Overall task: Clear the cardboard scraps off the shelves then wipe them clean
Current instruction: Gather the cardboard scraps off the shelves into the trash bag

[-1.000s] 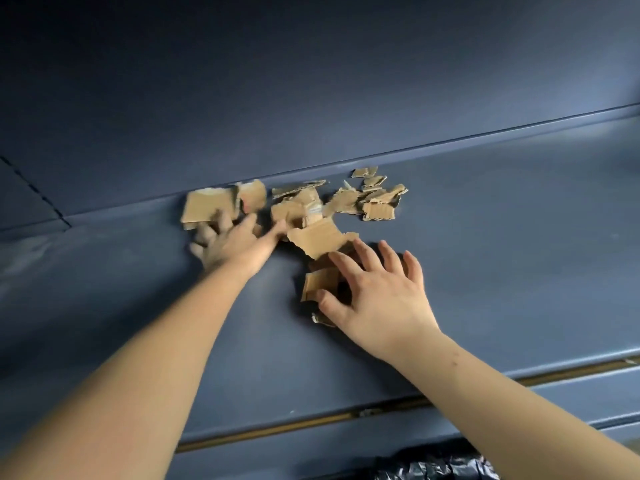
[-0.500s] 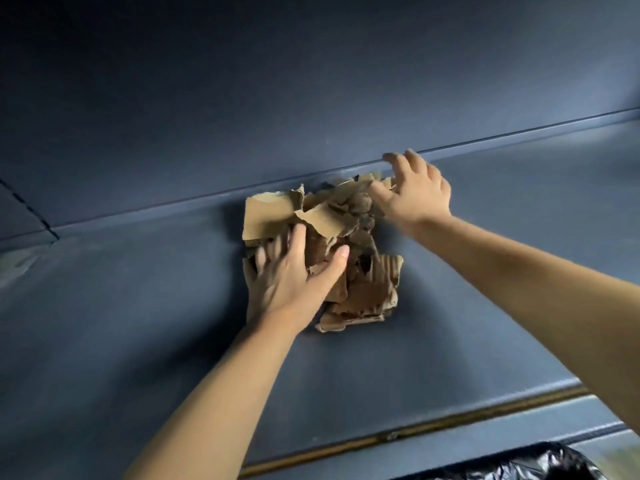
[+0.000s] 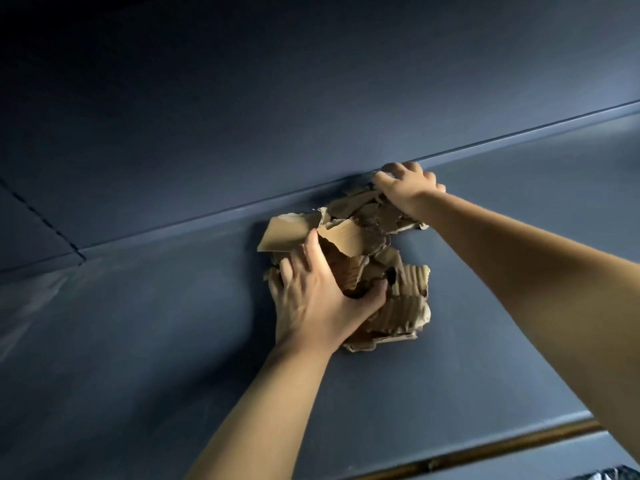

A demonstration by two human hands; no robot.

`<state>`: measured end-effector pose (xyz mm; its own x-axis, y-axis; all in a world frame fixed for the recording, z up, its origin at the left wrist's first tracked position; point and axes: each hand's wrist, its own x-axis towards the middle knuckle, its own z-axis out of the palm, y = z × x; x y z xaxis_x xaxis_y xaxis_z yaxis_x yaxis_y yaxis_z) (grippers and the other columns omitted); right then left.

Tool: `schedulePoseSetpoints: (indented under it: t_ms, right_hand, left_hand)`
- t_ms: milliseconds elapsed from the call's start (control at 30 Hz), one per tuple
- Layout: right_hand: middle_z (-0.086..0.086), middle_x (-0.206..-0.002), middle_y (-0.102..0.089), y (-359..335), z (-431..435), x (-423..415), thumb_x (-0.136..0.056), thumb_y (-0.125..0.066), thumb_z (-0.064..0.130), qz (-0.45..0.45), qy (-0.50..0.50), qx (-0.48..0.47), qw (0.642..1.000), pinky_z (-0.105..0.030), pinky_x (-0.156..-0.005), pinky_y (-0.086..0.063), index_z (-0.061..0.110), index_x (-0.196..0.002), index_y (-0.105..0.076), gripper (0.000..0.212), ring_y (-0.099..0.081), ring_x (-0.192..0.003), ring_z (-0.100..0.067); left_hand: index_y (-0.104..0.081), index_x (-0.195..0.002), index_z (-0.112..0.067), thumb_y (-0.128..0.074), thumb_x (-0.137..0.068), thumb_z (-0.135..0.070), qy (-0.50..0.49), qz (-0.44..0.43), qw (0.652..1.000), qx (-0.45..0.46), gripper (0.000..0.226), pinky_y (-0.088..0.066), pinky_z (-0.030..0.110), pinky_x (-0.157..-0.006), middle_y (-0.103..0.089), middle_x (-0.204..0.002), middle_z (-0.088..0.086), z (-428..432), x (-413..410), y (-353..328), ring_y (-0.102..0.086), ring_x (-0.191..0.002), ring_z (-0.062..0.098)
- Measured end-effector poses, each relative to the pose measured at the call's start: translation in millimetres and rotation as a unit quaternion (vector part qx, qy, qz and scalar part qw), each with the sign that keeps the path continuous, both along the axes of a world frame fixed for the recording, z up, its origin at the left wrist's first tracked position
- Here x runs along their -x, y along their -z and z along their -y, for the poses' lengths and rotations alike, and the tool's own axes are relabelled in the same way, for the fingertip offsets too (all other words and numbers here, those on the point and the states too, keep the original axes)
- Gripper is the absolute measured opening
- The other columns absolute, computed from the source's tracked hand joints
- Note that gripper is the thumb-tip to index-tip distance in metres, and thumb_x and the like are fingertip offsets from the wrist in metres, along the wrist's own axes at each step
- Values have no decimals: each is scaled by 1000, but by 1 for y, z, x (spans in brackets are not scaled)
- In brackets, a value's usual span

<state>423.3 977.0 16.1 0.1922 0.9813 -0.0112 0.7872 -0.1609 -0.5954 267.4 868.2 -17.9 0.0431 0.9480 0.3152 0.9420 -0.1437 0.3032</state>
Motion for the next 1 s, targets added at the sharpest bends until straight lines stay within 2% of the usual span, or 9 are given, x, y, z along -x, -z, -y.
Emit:
schedulePoseSetpoints:
  t_ms: [100,167,333,433,500,633,800,867,1000]
  right_hand:
    - [3,-159,-8,5,-2,19,-93,-19,60,72,-98,49,991,-48,-116,-1,39,-144,-25,56,-1,-146,-26]
    - [6,-158,-12,7,0,29,-92,-18,62,107,-134,65,983,-47,-116,2,40,-144,-25,57,0,-147,-22]
    - [-5,-137,-49,2,14,34,-94,-34,52,-11,-115,1,993,-39,-111,-26,27,-132,-49,48,-38,-130,-29]
    - [-9,-119,-62,6,17,36,-90,-48,44,-100,-90,-37,990,-37,-99,-45,20,-109,-66,36,-54,-114,-30]
    - [-14,-106,-62,9,13,34,-88,-50,38,-105,-43,-90,989,-35,-88,-46,18,-88,-67,26,-56,-108,-34]
    - [-8,-147,-35,8,0,20,-94,-34,44,14,15,-68,997,-42,-109,-23,21,-134,-45,48,-27,-135,-32]
    - [-2,-159,-8,10,-7,15,-93,-18,61,57,-43,58,996,-45,-118,-2,27,-148,-20,65,0,-146,-26]
    - [-2,-158,-12,6,-2,22,-92,-18,63,29,-67,65,995,-42,-119,-4,24,-147,-22,68,-5,-146,-24]
    - [-5,-152,-32,-2,11,41,-89,-31,65,-172,-117,74,975,-41,-113,-22,23,-144,-32,69,-30,-139,-27]
  left_hand:
    - [-13,-139,-15,-28,-43,-76,-2,19,1000,0,114,-25,42,-105,-43,-132,11,2,0,0,-33,-124,29]
    - [-10,-139,-15,-29,-43,-77,-4,28,1000,2,116,-25,42,-105,-41,-134,11,1,1,0,-31,-125,29]
    - [-22,-139,-15,-35,-48,-75,-19,37,997,-63,110,-30,49,-100,-38,-135,15,2,0,0,-37,-121,37]
    - [-3,-143,-32,-29,-50,-78,-18,31,999,-13,108,-10,61,-108,-4,-154,12,3,1,-4,-10,-139,38]
    - [5,-140,-45,-27,-55,-78,-8,0,999,54,96,-2,61,-110,10,-155,4,1,2,-5,6,-141,34]
    - [-19,-135,-48,-22,-61,-75,16,-58,993,101,79,-1,59,-110,-6,-156,0,-2,3,-4,3,-142,30]
    - [-30,-125,-47,-16,-53,-78,18,-61,995,80,79,-10,58,-110,-17,-151,-4,0,5,-2,-16,-137,30]
    - [-34,-121,-45,-16,-50,-75,21,-51,996,67,79,-15,54,-110,-19,-148,-5,1,4,-2,-23,-133,29]
    - [-42,-119,-40,-20,-48,-73,29,-30,998,46,81,-25,44,-106,-12,-151,2,2,3,-4,-26,-129,33]
